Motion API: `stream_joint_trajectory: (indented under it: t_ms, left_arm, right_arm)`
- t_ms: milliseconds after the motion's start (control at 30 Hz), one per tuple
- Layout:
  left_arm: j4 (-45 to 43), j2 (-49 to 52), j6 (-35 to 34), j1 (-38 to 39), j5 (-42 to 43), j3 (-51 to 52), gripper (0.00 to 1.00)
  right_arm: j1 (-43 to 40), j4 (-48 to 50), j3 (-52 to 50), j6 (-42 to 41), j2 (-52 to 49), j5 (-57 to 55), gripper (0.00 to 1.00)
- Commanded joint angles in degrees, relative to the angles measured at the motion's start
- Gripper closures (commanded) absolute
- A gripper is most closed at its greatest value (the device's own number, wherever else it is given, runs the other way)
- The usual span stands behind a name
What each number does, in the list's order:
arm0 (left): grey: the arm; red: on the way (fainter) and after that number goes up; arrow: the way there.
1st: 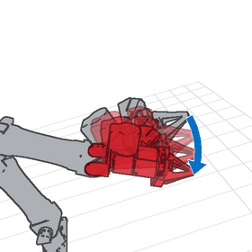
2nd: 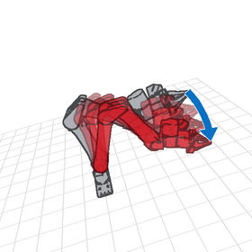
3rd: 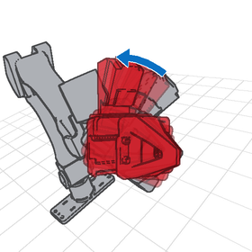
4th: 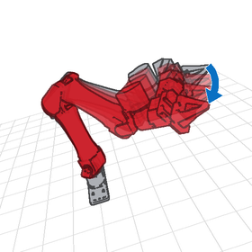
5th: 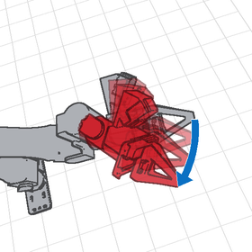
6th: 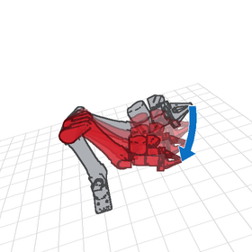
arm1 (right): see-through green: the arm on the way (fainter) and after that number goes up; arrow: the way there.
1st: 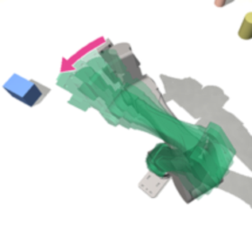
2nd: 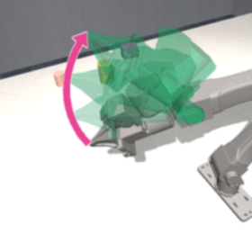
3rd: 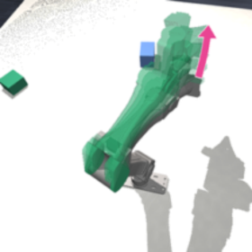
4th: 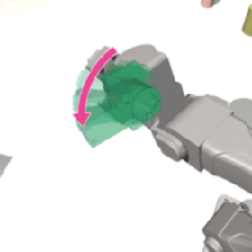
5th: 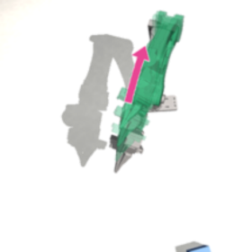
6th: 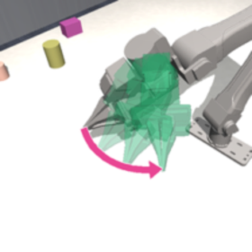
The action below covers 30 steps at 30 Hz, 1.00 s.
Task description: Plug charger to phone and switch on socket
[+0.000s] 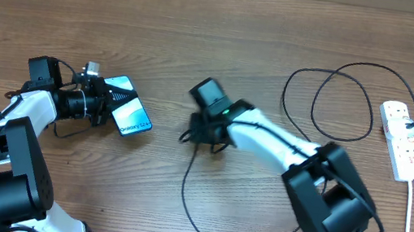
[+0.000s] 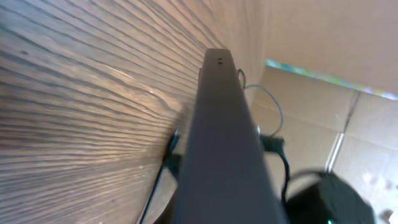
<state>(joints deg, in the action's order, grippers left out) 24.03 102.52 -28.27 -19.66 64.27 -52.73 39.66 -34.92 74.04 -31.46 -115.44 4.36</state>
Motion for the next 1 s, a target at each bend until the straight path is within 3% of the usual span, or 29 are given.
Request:
stream_joint_trajectory:
  t_ms: [0, 233, 433, 833, 900, 967]
  left_arm:
    - [0.0, -1.7, 1.3, -0.3, 4.8, -0.2, 0.96]
    - [-0.1, -1.7, 1.3, -0.3, 4.7, -0.2, 0.95]
    - [-0.1, -1.7, 2.0, -0.3, 4.2, -0.2, 0.96]
    - [0.7, -1.7, 2.1, -0.3, 4.8, -0.2, 0.96]
    - [1.3, -1.7, 2.1, -0.3, 4.8, -0.2, 0.96]
    - [1.3, -1.7, 2.2, -0.3, 4.7, -0.2, 0.96]
  right_arm:
    - [-6.1, -3.1, 0.3, 2.3, 1.4, 2.8, 0.96]
    - [-15.6, -11.9, 0.3, 8.4, 2.3, 4.6, 0.96]
    - [-20.0, -20.7, 0.3, 9.5, 2.3, -1.5, 0.96]
    - [-20.1, -21.8, 0.3, 5.9, 2.3, -0.3, 0.96]
    - [-20.1, -21.8, 0.3, 5.9, 2.3, -0.3, 0.9]
    - [-20.4, -22.0, 0.3, 6.0, 2.3, -0.3, 0.63]
